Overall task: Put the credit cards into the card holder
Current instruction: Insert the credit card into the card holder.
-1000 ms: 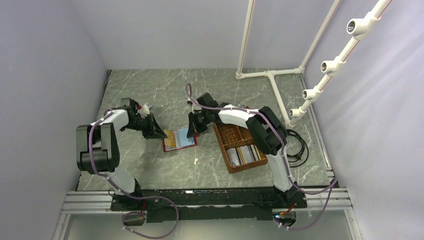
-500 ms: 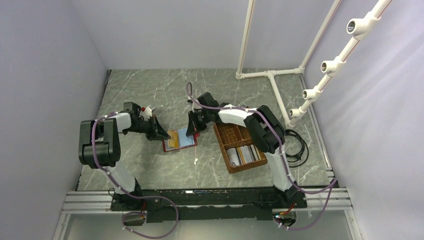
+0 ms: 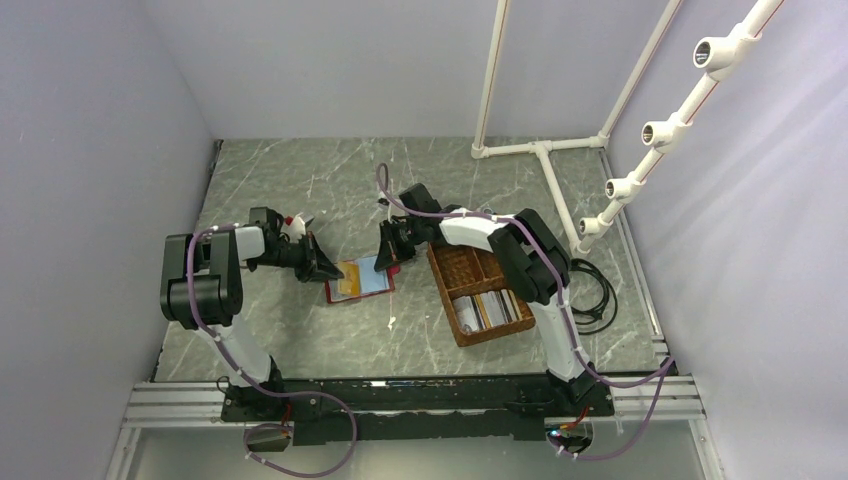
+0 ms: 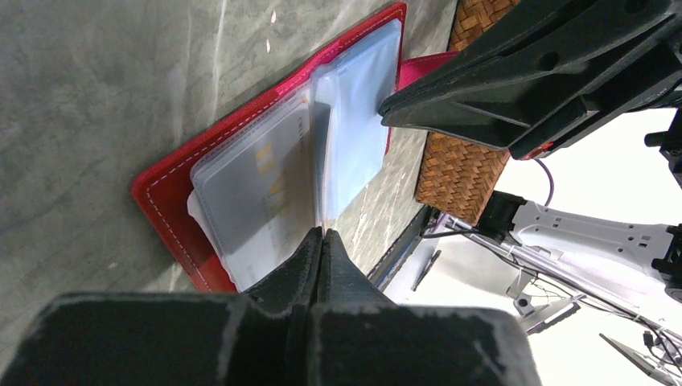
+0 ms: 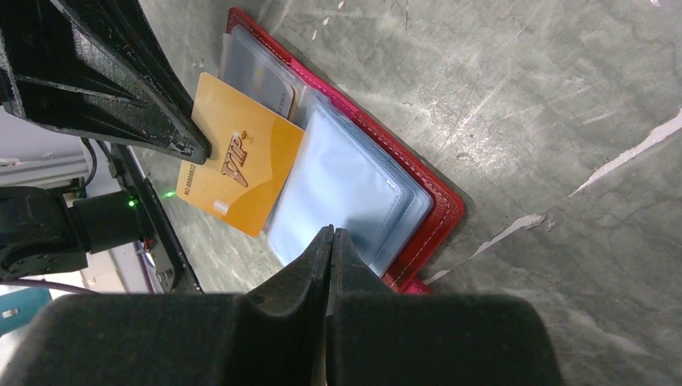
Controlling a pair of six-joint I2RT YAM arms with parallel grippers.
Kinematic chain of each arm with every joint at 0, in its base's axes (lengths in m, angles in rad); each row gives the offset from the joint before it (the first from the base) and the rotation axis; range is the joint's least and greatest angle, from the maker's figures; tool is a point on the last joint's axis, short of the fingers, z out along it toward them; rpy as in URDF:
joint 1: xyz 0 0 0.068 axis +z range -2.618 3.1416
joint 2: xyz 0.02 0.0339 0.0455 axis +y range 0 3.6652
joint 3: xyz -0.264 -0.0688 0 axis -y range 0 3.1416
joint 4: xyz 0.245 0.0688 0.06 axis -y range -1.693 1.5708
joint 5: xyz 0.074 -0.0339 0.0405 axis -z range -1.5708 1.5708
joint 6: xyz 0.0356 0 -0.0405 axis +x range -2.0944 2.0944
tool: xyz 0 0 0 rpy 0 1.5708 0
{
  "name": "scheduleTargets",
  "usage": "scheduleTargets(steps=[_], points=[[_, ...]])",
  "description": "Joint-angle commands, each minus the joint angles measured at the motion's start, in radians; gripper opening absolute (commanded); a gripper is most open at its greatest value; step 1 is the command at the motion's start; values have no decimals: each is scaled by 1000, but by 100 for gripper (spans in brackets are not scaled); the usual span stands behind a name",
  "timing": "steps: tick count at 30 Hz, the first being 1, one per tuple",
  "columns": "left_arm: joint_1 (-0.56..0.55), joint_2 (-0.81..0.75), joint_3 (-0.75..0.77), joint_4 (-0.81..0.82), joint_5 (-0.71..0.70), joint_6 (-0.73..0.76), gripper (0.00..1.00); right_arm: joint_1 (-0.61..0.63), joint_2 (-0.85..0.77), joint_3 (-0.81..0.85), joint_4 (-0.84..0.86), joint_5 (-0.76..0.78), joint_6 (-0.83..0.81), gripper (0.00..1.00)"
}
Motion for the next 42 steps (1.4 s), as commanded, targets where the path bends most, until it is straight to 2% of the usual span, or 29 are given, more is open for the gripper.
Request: scheduleTargets(steps=[1, 15, 22, 29, 42], points=[[-4, -1, 6, 31, 45, 30, 0, -2, 19, 1, 36, -14, -21, 0], [-22, 6, -31, 163, 69, -52, 0, -1, 46, 17, 24, -20, -25, 0], [-53, -9, -47, 194, 20, -82, 0, -2, 47, 11, 27, -22, -25, 0], [-77, -6, -89, 298, 8, -176, 0, -1, 23, -4, 13, 1, -17, 0], [-59, -53, -110, 316, -92, -239, 0, -3, 2, -26, -4, 10, -40, 0]])
